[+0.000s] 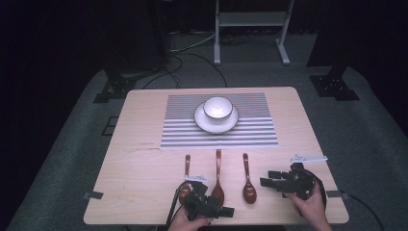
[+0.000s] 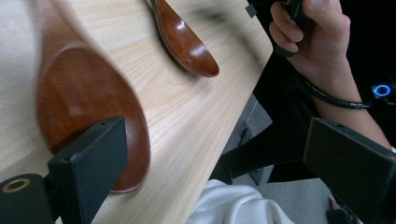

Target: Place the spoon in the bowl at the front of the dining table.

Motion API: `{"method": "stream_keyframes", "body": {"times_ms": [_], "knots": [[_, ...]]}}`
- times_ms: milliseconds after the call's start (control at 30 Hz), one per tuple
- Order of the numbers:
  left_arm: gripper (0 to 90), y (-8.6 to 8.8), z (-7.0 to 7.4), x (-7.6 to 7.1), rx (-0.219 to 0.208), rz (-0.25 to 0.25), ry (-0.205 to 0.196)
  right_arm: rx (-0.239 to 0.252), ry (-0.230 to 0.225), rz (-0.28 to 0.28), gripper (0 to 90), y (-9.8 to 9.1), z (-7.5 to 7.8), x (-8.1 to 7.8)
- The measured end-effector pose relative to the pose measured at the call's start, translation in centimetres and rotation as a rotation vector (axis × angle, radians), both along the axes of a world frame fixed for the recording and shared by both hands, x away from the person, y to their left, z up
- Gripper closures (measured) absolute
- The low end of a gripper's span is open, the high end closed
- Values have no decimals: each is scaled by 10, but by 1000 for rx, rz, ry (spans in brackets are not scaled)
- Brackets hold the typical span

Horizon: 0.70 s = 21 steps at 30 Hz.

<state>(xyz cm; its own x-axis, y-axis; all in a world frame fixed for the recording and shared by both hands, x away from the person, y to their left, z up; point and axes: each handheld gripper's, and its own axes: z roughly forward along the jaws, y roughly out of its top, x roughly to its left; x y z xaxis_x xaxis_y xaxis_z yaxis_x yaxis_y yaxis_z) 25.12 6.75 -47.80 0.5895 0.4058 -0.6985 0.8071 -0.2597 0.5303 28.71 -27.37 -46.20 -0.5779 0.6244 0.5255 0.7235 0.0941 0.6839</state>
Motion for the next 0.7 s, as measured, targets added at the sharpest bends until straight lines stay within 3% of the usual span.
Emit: {"method": "stream_keyframes", "body": {"times_ms": [300, 600, 700], "knots": [[54, 0, 0, 0, -2, 3, -11, -8, -11, 31, 300, 7, 20, 12], [55, -1, 0, -1, -4, 7, -22, -65, 23, 95, 291, 31, 35, 32], [55, -1, -1, 0, -5, 3, -19, -62, 41, 100, 289, 38, 37, 39]]}}
